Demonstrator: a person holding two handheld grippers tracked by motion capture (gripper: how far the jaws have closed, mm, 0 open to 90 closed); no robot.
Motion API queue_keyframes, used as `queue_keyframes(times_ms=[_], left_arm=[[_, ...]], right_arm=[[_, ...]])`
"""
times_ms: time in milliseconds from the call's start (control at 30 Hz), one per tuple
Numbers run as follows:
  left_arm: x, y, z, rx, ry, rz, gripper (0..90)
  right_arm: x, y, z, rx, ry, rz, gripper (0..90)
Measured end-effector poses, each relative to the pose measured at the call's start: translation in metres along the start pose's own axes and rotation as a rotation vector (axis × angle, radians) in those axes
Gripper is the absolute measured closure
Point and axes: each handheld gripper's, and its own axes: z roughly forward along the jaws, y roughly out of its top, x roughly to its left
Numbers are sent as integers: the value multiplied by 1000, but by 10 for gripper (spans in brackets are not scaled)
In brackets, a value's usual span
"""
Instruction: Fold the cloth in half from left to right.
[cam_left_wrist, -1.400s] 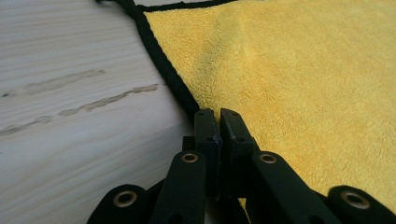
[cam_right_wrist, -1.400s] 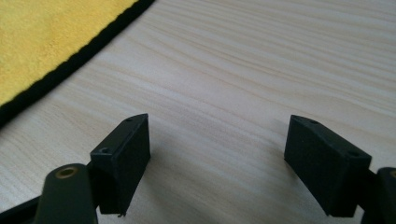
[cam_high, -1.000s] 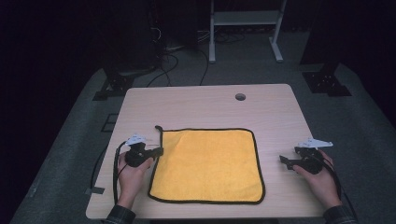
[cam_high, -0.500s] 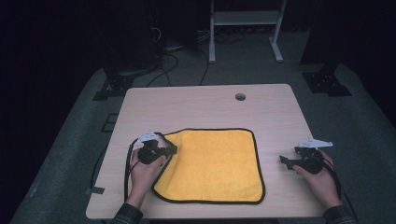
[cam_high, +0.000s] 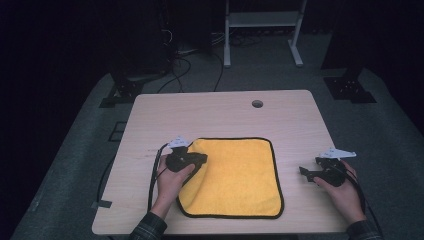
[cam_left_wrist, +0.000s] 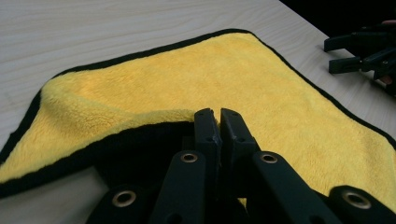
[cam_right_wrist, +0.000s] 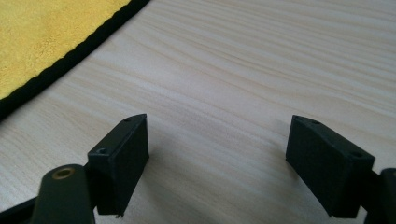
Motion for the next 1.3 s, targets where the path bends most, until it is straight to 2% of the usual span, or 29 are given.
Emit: queue_keyframes(times_ms=[567, 867, 1300], left_arm=[[-25, 20, 44, 18, -78, 37, 859], [-39, 27, 65, 41, -124, 74, 859], [-63, 33, 96, 74, -186, 105, 859]], right_arm=[[0, 0, 0, 1, 2, -2, 195], [0, 0, 0, 1, 2, -1, 195], [0, 0, 0, 1, 1, -2, 195]])
